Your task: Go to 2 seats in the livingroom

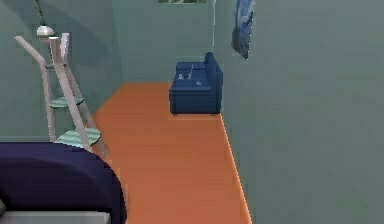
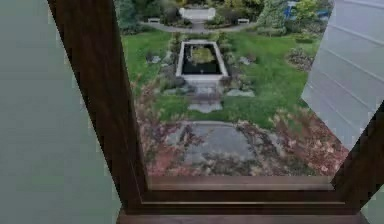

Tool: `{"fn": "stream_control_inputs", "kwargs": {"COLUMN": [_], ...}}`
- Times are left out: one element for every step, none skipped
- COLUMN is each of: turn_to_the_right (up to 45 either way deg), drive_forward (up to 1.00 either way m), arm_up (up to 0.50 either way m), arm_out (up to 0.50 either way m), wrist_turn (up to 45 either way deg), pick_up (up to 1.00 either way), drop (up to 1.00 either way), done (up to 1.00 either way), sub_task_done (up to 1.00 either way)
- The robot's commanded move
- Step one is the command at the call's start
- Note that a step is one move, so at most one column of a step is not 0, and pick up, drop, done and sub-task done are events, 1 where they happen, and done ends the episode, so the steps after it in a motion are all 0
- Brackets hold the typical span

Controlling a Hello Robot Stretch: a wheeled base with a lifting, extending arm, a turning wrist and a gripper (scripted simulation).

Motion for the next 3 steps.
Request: {"fn": "stream_control_inputs", "kwargs": {"turn_to_the_right": [0.0, 0.0, -21.0], "drive_forward": [1.00, 0.20, 0.00], "arm_up": [0.00, 0.00, 0.00], "arm_out": [0.00, 0.00, 0.00], "wrist_turn": [0.0, 0.0, 0.0], "pick_up": [0.00, 0.00, 0.00], "drop": [0.00, 0.00, 0.00], "done": [0.00, 0.00, 0.00], "sub_task_done": [0.00, 0.00, 0.00]}}
